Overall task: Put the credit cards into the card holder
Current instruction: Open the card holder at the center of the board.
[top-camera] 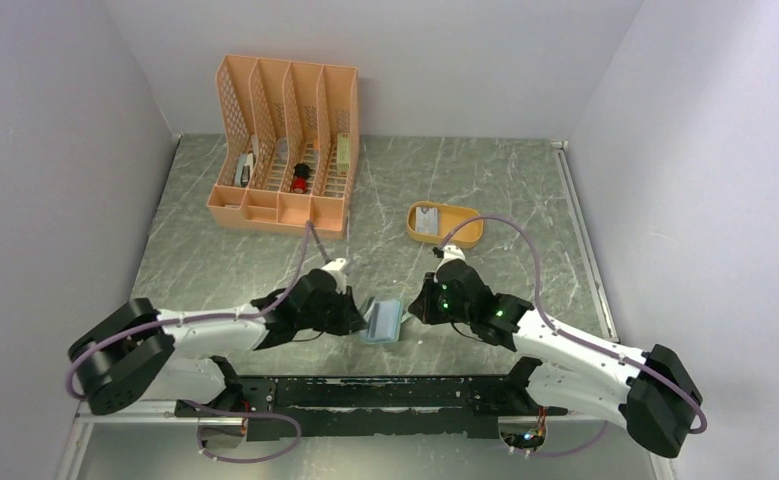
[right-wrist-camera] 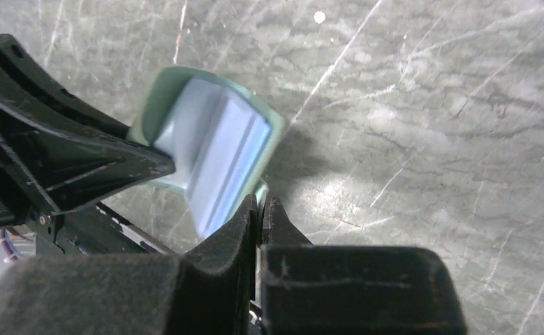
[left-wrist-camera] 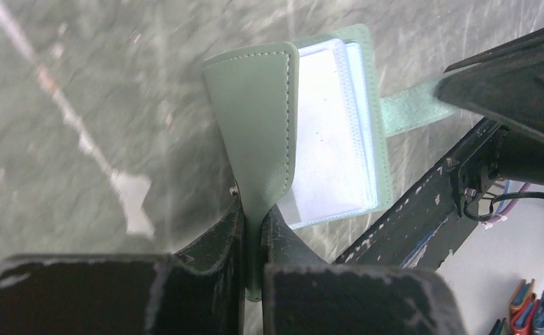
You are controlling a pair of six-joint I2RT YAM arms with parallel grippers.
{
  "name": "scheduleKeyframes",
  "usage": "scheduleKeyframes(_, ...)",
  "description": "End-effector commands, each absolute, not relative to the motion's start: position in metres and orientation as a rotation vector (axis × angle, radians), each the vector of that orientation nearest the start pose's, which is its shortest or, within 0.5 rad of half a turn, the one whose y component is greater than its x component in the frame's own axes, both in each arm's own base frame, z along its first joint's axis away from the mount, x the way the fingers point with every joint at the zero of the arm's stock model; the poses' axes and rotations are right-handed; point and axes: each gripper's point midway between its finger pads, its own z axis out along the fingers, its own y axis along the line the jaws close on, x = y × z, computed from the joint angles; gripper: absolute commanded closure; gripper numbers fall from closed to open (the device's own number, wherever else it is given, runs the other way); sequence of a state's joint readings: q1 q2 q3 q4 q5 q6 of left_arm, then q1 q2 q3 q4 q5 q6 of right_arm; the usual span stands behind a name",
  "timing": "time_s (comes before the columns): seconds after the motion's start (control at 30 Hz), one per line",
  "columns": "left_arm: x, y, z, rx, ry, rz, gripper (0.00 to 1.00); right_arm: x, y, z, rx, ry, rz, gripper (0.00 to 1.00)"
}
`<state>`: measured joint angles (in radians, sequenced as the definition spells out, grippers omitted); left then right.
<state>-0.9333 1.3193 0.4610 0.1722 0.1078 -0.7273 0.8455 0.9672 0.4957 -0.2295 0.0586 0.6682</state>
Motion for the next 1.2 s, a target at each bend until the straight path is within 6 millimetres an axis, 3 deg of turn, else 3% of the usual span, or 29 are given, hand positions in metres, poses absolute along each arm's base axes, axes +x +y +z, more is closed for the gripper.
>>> scheduleKeyframes(0.0, 0.143, -0.267, 0.026, 0.104, 2.474, -0.960, 0.95, 0.175, 0.229, 0.075, -0.123, 2.395, 0.751, 1.00)
scheduleKeyframes(0.2, 0.134, -0.247, 0.009, -0.008, 2.502, -0.928, 0.95, 0.171, 0.232, 0.063, -0.091, 2.437, 0.773, 1.00)
scheduleKeyframes(0.3, 0.131, -0.242, 0.001, -0.023, 2.539, -0.883, 0.94, 0.170, 0.241, 0.076, -0.120, 2.403, 0.845, 1.00)
scheduleKeyframes(0.43, 0.139, -0.238, 0.005, -0.036, 2.531, -0.819, 0.67, 0.174, 0.250, 0.097, -0.180, 2.361, 0.881, 1.00)
scheduleKeyframes(0.53, 0.149, -0.239, 0.022, -0.023, 2.495, -0.786, 0.45, 0.176, 0.254, 0.100, -0.230, 2.375, 0.862, 1.00)
scheduleKeyframes(0.63, 0.157, -0.238, 0.041, 0.008, 2.462, -0.742, 0.33, 0.177, 0.255, 0.098, -0.259, 2.393, 0.840, 1.00)
scheduleKeyframes(0.93, 0.172, -0.252, 0.109, 0.097, 2.339, -0.797, 0.27, 0.176, 0.261, 0.111, -0.288, 2.358, 0.889, 1.00)
scheduleKeyframes(1.07, 0.170, -0.271, 0.122, 0.134, 2.304, -0.917, 0.28, 0.174, 0.262, 0.108, -0.292, 2.368, 0.894, 1.00)
scheduleKeyframes(1.17, 0.166, -0.283, 0.119, 0.159, 2.302, -0.995, 0.28, 0.173, 0.263, 0.109, -0.295, 2.365, 0.905, 1.00)
